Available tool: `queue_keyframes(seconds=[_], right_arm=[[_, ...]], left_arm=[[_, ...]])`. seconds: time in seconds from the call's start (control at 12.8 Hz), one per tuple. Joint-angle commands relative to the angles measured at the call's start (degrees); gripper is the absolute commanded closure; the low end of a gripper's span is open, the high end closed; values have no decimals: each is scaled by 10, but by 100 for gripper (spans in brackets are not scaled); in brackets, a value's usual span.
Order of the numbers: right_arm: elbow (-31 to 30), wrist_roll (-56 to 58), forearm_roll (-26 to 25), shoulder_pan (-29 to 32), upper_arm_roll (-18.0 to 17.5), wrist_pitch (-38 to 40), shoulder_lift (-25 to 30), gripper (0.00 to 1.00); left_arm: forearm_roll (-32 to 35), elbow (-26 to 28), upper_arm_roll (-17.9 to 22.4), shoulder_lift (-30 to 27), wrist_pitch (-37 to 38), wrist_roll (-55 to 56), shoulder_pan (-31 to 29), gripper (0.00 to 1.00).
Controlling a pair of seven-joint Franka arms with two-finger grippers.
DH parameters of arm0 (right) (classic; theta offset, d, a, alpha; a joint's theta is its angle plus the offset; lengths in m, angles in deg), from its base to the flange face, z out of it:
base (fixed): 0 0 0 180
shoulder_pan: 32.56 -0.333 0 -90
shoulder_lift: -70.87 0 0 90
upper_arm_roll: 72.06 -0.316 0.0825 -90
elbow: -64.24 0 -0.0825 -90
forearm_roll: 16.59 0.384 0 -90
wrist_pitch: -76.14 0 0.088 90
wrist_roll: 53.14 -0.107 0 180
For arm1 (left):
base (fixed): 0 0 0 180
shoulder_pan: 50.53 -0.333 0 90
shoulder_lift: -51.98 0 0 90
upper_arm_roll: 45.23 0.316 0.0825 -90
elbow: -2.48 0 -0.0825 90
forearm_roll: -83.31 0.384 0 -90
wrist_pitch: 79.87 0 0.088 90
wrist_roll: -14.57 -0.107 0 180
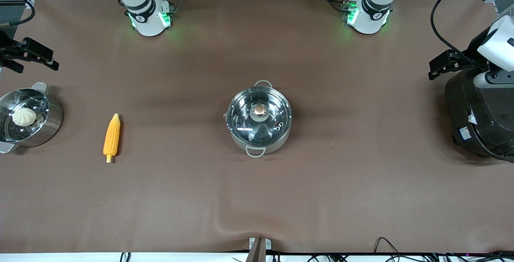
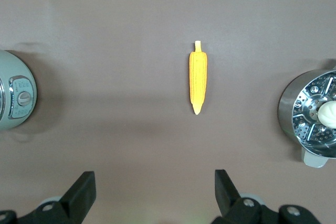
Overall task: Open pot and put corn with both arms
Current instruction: 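Reach the left gripper to the glass lid knob on the steel pot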
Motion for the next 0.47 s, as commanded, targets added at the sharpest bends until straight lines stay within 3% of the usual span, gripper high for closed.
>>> queue_keyframes(seconds=[0.0, 0.39], right_arm=[[-2, 0, 4, 4, 0, -3, 1, 0], [-2, 0, 4, 4, 0, -4, 1, 0]], left_arm=[[-15, 11, -1, -14, -3, 0, -1, 0], [-14, -7, 1, -1, 11, -11, -6, 0]])
